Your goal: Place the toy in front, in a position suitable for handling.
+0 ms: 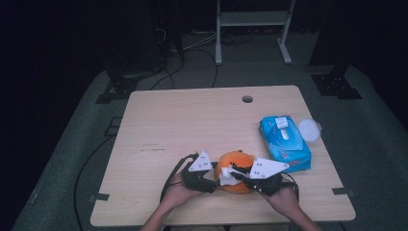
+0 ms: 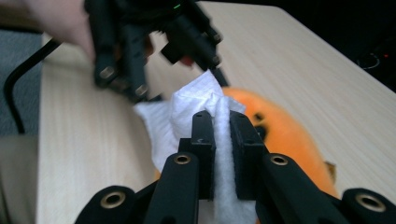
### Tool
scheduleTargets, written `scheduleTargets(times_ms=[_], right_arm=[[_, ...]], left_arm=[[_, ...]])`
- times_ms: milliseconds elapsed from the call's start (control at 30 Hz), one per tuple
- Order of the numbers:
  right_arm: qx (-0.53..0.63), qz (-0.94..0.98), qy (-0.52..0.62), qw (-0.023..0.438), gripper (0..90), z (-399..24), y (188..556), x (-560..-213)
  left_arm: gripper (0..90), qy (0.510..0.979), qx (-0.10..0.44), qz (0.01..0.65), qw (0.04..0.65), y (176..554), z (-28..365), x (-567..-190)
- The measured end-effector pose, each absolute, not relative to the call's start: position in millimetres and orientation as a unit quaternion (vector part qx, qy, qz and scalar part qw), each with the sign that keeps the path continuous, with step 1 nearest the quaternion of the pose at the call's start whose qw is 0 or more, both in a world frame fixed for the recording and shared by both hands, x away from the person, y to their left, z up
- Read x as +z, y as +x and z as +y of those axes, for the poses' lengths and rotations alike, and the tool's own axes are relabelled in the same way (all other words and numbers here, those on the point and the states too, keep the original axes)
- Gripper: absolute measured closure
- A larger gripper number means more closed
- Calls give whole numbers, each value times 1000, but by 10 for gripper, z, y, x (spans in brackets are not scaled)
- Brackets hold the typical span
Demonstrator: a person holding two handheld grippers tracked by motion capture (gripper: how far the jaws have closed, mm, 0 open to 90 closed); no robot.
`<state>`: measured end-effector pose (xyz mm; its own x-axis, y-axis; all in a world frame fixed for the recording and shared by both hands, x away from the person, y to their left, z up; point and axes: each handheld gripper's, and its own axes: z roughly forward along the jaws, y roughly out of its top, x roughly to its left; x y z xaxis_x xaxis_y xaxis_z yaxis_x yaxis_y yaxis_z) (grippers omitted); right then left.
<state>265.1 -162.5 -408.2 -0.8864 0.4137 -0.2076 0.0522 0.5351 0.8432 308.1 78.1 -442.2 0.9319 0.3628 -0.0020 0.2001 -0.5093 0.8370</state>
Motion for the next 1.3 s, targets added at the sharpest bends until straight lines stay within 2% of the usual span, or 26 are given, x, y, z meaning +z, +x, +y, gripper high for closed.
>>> scheduleTargets(times_ms=[300,400,467,633,733,1033,1300], right_arm=[[440,859,183,187,808,-2091,2644,-4269],[436,861,179,190,808,-2086,2620,-4291],[436,864,169,188,809,-2018,2598,-4294],[440,870,131,180,807,-1753,2554,-4272],[441,870,125,180,808,-1739,2549,-4259],[444,860,186,168,808,-2114,2624,-4301],[457,841,228,180,808,-2074,3028,-4235]], left_arm=[[350,858,75,174,478,3119,809,-4448],[211,852,67,166,492,3119,819,-4406],[175,841,68,161,512,3119,842,-4341],[255,841,82,172,506,3132,867,-4358],[308,843,79,179,501,3151,923,-4383],[335,845,86,173,498,3116,924,-4414],[347,852,88,163,490,3088,929,-4418]])
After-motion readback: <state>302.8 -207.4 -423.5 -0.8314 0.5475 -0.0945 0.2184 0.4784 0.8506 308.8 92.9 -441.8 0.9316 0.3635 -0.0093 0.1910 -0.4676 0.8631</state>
